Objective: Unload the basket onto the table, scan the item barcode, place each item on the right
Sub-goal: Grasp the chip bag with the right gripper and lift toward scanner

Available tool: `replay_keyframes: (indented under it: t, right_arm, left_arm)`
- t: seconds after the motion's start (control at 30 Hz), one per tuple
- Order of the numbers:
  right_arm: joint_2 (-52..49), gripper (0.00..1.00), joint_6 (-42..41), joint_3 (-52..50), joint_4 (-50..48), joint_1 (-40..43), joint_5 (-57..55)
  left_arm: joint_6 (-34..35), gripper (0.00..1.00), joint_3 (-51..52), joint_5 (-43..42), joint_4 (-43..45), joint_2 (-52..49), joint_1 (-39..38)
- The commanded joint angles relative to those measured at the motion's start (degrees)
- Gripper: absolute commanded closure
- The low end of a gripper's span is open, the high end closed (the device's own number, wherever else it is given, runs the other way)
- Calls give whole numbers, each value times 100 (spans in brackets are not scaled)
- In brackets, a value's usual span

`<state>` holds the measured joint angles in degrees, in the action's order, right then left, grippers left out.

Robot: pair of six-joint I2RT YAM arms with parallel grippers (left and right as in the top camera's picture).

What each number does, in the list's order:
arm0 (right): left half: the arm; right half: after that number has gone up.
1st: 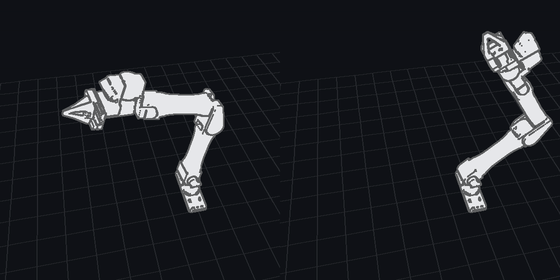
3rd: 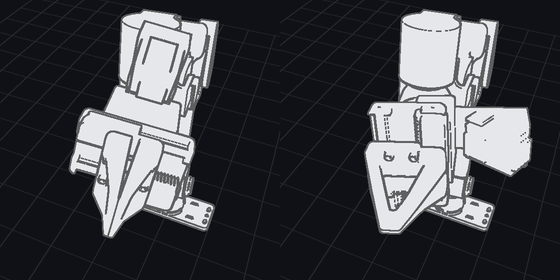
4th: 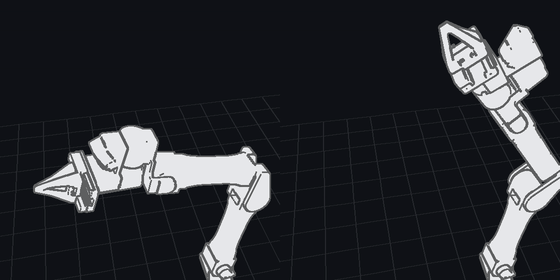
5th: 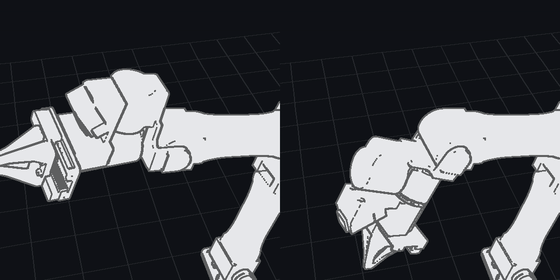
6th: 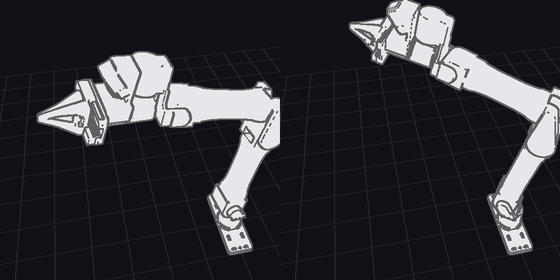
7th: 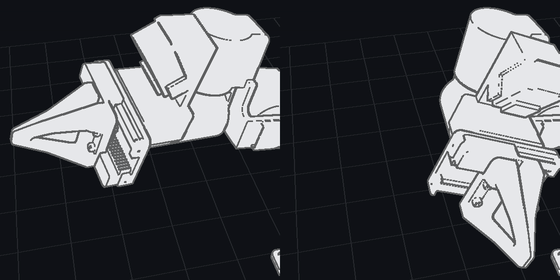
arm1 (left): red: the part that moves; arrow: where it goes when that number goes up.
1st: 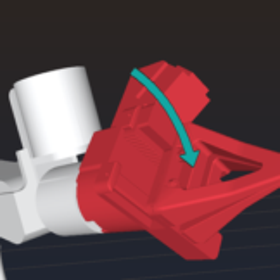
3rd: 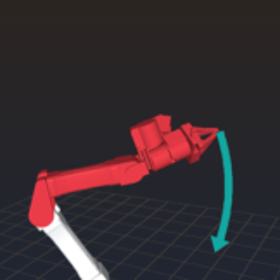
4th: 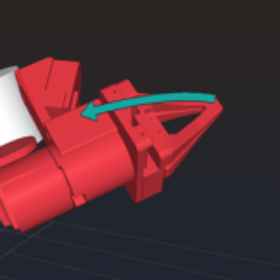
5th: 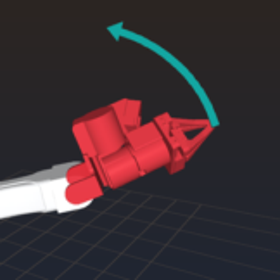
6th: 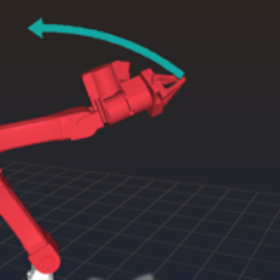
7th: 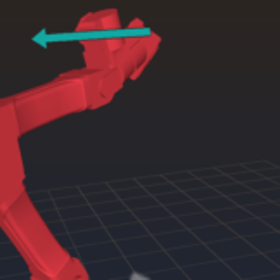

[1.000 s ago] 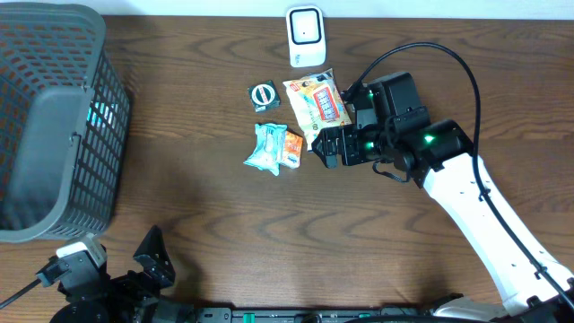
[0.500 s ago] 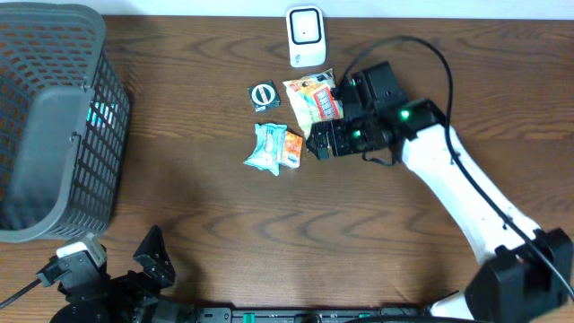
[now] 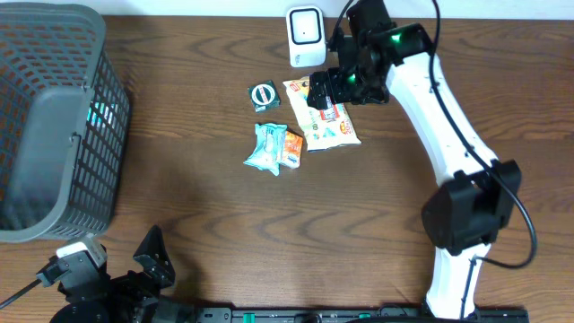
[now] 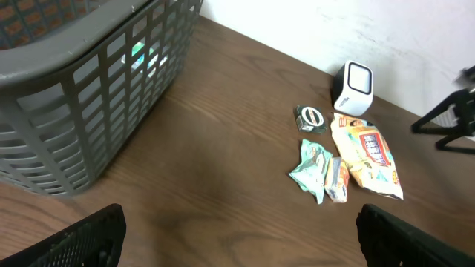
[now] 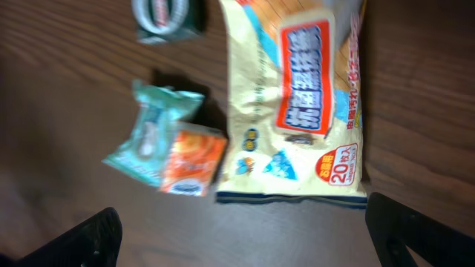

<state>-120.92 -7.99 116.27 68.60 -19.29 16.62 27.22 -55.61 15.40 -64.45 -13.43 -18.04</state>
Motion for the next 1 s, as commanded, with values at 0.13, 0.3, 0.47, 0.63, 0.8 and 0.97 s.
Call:
replay_keyframes:
  t: [0.13,0.3,0.47,0.63,0.8,0.97]
  right_arm:
    - [-254,1,136,116,-177,48,-7]
    - [-282,1,442,81,-531,46,-592]
    - [-339,1,442,-339,-1432,46,-1115]
    - [-352,1,439,-844,-2326,46,-1113]
    - [-356,1,382,-1351,-2839,15,-1119]
    - [-358,17,376,-1862,-2898,13,-1768]
  left_arm:
    - [55,2,28,96,4,9,24]
    - [55,2,28,96,4,9,24]
    - [55,2,28,96,4,9,24]
    - [55,2,28,96,4,9,24]
    - [55,2,28,96,4,9,24]
    - [55,2,28,96,4,9,24]
